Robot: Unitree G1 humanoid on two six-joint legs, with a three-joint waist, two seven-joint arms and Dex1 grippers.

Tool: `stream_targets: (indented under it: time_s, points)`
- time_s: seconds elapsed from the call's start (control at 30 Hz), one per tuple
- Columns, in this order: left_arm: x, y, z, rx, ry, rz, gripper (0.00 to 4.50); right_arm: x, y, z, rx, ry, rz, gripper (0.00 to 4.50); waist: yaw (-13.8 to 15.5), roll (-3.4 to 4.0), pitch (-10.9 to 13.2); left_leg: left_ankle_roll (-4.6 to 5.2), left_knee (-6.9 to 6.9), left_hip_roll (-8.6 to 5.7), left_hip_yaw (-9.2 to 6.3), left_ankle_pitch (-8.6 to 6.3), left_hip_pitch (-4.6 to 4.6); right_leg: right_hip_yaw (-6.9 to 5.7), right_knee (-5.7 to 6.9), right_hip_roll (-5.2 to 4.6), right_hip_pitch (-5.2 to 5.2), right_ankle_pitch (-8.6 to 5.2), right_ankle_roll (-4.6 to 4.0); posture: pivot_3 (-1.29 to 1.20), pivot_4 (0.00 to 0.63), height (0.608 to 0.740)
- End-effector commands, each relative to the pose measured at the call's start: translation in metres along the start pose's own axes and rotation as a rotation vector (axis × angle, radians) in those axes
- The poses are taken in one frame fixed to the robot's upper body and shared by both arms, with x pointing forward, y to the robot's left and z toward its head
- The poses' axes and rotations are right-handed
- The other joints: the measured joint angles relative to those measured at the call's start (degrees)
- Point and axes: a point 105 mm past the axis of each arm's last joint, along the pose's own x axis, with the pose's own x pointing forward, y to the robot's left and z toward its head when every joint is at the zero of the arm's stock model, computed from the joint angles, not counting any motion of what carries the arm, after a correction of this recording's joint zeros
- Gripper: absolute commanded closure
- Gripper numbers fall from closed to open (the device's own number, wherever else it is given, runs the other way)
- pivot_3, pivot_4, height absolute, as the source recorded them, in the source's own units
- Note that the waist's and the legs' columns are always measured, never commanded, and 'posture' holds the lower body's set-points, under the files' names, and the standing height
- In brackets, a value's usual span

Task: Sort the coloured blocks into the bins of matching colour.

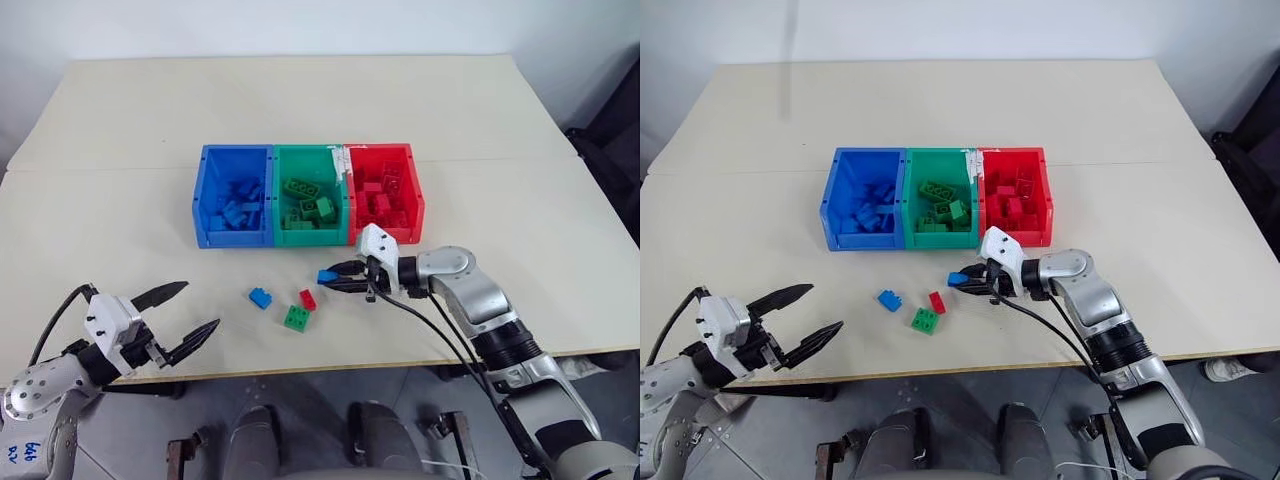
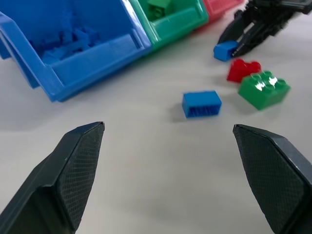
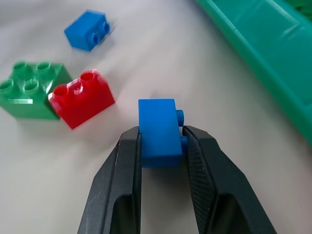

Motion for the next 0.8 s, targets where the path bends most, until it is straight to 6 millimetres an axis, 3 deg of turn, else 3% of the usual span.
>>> stream_targets:
  time_s: [0.03,0.13,0.2,0.37,0.53,0.67,0.8]
  points:
    - [-0.003,-0.002,0.014,-0.002,-0.061,0.041,0.00,0.008,-0.002,0.050,0.017,-0.129,-0.028,3.62,-0.16,0.00,0.00,0.00,0.01,0.00,0.01,0.00,0.00,0.00,0.05,0.00,-0.03,0.00,0.00,0.00,0.150,0.740]
    - [-0.011,-0.001,0.021,-0.041,-0.105,0.124,0.00,0.029,-0.003,0.094,0.006,-0.220,-0.023,3.62,-0.83,0.00,0.00,0.01,0.01,0.03,0.02,-0.01,0.00,0.01,0.11,-0.01,-0.07,0.01,-0.02,0.00,0.150,0.740]
    - [-0.016,-0.002,0.023,-0.064,-0.120,0.164,0.00,0.042,-0.007,0.113,-0.002,-0.242,-0.036,3.62,-1.18,0.00,0.00,0.04,0.01,0.04,0.02,-0.03,-0.01,0.02,0.23,-0.01,-0.13,0.01,-0.03,0.00,0.150,0.740]
    - [-0.022,-0.005,0.018,-0.085,-0.100,0.195,0.00,0.067,-0.025,0.140,-0.049,-0.280,-0.151,3.62,-1.22,-0.06,-0.04,0.03,0.01,0.03,0.00,-0.06,-0.01,-0.02,0.29,-0.01,-0.15,-0.01,-0.07,0.00,0.150,0.740]
    - [-0.019,-0.008,0.018,-0.086,-0.107,0.200,0.00,0.082,-0.033,0.148,-0.082,-0.303,-0.199,3.62,-1.29,-0.06,-0.04,0.01,0.01,0.04,0.04,-0.07,-0.05,-0.02,0.24,-0.01,-0.20,-0.02,-0.09,0.00,0.150,0.740]
    - [-0.015,-0.011,0.017,-0.090,-0.106,0.187,0.00,0.083,-0.030,0.152,-0.096,-0.347,-0.179,2.29,-1.32,-0.06,-0.04,-0.06,-0.05,0.04,0.05,-0.07,-0.07,-0.02,0.23,-0.01,-0.24,-0.02,-0.09,0.00,0.150,0.740]
    - [-0.009,-0.011,0.016,-0.090,-0.104,0.161,0.00,0.067,-0.027,0.149,-0.105,-0.378,-0.132,0.95,-1.31,-0.06,-0.04,-0.08,-0.07,0.05,0.06,-0.08,-0.08,-0.02,0.24,-0.01,-0.27,-0.02,-0.09,0.00,0.150,0.740]
